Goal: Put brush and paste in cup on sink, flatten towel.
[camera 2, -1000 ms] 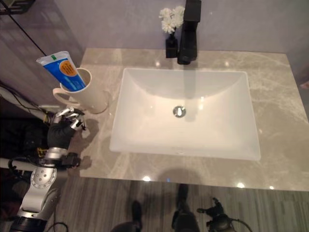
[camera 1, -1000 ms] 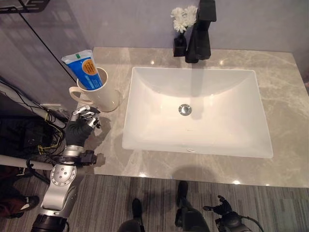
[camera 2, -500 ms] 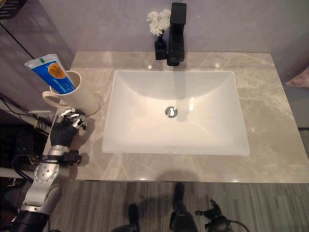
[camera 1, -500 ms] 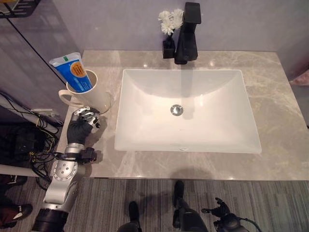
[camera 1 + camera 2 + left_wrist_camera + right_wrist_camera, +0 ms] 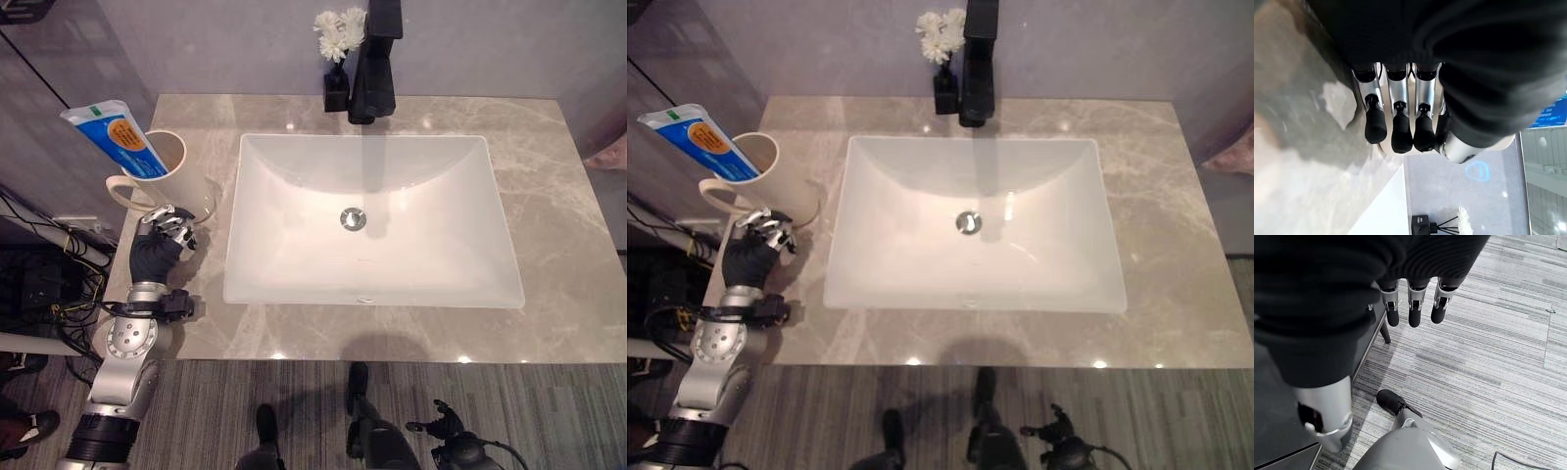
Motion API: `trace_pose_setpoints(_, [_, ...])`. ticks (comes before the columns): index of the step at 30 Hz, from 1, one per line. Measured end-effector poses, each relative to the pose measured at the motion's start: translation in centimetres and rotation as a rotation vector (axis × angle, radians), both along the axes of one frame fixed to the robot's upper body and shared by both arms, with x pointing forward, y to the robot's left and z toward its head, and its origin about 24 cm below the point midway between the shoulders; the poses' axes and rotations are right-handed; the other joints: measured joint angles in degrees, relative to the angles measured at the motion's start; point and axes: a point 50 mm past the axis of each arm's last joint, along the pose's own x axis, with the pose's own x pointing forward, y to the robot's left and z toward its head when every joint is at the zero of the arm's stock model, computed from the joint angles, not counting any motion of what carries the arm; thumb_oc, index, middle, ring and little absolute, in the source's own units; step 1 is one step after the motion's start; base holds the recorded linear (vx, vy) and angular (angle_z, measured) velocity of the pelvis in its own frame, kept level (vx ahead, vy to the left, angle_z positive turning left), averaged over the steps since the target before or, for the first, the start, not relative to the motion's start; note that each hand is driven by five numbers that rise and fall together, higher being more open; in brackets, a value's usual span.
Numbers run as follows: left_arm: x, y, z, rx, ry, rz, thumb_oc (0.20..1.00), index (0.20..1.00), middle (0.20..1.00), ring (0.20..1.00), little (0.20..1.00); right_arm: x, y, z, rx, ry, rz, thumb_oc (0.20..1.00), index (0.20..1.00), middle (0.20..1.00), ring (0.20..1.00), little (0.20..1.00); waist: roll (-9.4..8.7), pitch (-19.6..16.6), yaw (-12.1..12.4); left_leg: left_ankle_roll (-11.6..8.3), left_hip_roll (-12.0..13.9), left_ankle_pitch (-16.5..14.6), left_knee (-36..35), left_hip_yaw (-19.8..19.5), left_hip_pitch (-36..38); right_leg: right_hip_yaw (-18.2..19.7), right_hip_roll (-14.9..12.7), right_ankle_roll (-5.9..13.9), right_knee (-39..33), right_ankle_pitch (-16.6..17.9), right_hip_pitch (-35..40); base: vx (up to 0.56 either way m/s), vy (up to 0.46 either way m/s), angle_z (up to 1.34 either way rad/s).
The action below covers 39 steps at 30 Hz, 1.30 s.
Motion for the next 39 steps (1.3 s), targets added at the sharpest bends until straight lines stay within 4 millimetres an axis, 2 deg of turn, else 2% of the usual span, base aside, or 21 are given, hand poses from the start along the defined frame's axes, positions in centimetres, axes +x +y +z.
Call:
trace_pose_setpoints(10, [1.7, 1.1, 0.8, 0.0, -0.017, 0.08, 0.2, 0.2, 0.2, 0.2, 0.2, -0.2, 0.2, -0.1, 0.002, 0.017, 0.007, 1.0, 1.0, 1.0, 1.0, 1.0, -1.64, -1.53, -0.21, -0.13, 0.21, 0.07, -0.01, 0.98, -0.68, 0.97, 0.24, -0.16, 0.0, 0.11, -1.32, 0.01, -0.002, -0.04])
trace_pose_setpoints(25, [2.9, 2.2, 0.5, 0.01, 0.008, 0.189, 0.2, 0.2, 0.2, 0.2, 0.2, -0.5, 0.7, -0.4, 0.008, 0.031, 0.037, 1.0, 1.0, 1.0, 1.0, 1.0, -1.57, -2.6, -1.33, -0.58, 0.42, 0.38, -0.02, 1.15, -0.53, 1.11, 0.65, -0.28, 0.0, 0.17, -1.32, 0.0, 0.0, 0.0])
trace_pose_setpoints(30, [3.1, 2.3, 0.4, 0.028, 0.023, 0.206, 0.2, 0.2, 0.2, 0.2, 0.2, -1.2, 0.7, -0.5, 0.009, 0.046, 0.034, 1.0, 1.0, 1.0, 1.0, 1.0, -1.63, -3.02, -1.6, -0.58, 0.41, 0.38, -0.02, 1.28, -0.43, 1.25, 0.68, -0.3, 0.0, 0.19, -1.32, 0.0, 0.0, 0.0])
trace_pose_setpoints(39, [4.4, 2.6, 1.1, 0.053, 0.043, 0.211, 0.2, 0.2, 0.2, 0.2, 0.2, -1.3, 0.8, -0.6, 0.01, 0.054, 0.037, 1.0, 1.0, 1.0, 1.0, 1.0, -1.67, -3.05, -1.9, -0.64, 0.44, 0.41, -0.02, 1.47, -0.5, 1.4, 0.77, -0.32, 0.0, 0.2, -1.49, 0.0, 0.0, 0.0])
